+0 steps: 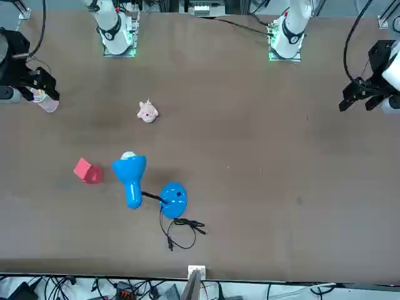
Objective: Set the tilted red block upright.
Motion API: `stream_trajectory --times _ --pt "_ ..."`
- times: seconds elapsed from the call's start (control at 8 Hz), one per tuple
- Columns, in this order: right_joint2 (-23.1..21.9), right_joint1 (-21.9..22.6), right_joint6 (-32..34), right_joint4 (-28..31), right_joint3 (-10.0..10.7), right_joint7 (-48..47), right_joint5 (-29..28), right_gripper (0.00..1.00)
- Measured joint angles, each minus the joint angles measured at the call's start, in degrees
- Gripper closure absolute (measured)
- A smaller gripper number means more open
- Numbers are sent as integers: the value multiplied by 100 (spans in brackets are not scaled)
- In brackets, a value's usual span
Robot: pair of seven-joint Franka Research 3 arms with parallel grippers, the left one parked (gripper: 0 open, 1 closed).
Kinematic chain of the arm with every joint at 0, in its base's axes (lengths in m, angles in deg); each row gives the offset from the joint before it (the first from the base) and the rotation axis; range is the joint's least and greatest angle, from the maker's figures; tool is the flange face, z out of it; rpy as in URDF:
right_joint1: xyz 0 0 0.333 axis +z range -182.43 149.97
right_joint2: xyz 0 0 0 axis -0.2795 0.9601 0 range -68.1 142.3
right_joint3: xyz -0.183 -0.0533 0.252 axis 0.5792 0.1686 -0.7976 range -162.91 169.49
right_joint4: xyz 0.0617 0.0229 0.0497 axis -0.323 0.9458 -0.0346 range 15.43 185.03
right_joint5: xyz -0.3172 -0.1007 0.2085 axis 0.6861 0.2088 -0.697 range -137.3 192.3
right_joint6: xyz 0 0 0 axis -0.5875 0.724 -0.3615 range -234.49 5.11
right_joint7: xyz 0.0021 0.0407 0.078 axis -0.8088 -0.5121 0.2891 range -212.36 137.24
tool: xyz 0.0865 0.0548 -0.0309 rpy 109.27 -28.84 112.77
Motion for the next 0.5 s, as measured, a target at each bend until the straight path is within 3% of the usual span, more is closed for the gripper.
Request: stream_trajectory --times 0.5 --pt "114 -5 -33 -33 2 -10 -161 0"
